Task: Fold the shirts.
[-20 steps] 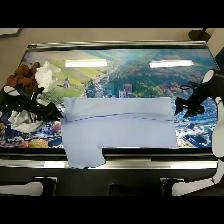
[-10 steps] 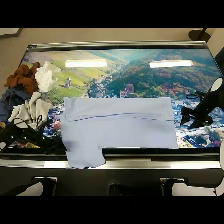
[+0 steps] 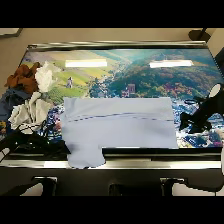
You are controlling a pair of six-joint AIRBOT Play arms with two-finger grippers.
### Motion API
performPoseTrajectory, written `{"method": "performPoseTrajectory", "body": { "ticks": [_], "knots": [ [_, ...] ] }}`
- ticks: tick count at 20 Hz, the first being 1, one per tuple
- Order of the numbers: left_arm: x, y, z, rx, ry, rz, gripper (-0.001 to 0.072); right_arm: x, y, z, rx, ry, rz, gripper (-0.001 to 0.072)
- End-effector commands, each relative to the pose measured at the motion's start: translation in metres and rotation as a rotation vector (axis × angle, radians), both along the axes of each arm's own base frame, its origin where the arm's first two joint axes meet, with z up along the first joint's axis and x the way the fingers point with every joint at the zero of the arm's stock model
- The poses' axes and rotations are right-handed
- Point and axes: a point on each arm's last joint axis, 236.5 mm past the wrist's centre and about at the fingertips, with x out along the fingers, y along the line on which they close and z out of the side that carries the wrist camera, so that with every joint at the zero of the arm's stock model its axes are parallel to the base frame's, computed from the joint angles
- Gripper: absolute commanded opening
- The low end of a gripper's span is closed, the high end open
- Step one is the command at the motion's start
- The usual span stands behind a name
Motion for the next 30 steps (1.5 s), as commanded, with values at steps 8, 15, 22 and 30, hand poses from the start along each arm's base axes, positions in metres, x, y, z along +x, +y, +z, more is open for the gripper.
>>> {"method": "performPoseTrajectory", "body": {
  "ticks": [8,15,22,30],
  "knots": [
    [-0.005,-0.010,-0.004,-0.011,-0.011,-0.037,0.0035,-0.062,0.019,-0.051,0.051,0.160,0.016,0.0581],
    [-0.005,-0.010,-0.003,-0.011,-0.014,-0.037,0.0036,-0.036,0.032,-0.076,0.081,0.020,-0.039,0.0539],
    [-0.003,-0.010,-0.003,-0.015,-0.034,-0.058,0.0035,-0.046,0.040,-0.080,0.098,0.055,-0.090,0.0049],
    [0.117,0.003,0.083,0.029,-0.400,-0.035,0.0031,0.035,0.018,-0.018,0.008,-0.241,0.008,0.0043]
  ]
}}
